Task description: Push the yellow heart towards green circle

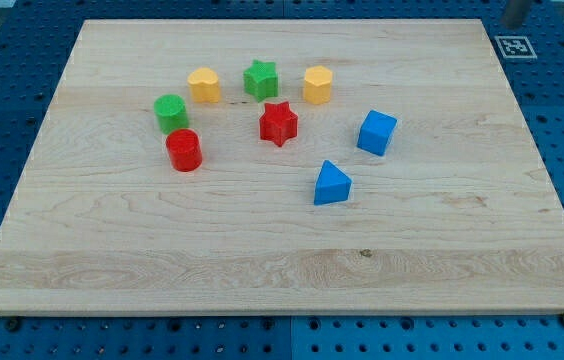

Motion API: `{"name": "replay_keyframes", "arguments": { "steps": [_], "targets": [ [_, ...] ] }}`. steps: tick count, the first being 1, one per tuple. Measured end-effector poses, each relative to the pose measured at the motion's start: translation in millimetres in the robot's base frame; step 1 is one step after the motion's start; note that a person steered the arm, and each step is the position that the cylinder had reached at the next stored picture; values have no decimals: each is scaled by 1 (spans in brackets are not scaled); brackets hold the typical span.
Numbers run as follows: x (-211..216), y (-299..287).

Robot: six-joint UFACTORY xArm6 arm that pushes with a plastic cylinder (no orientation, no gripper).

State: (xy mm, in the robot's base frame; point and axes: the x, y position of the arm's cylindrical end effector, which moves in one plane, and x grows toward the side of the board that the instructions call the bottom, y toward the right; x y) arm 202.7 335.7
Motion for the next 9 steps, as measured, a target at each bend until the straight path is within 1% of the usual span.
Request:
{"name": "replay_keyframes", "arguments": {
  "steps": [4,5,6,8,9],
  "targets": [
    [-2,-2],
    [2,-13],
    [20,-47],
    [78,-157],
    [88,-195]
  ]
}}
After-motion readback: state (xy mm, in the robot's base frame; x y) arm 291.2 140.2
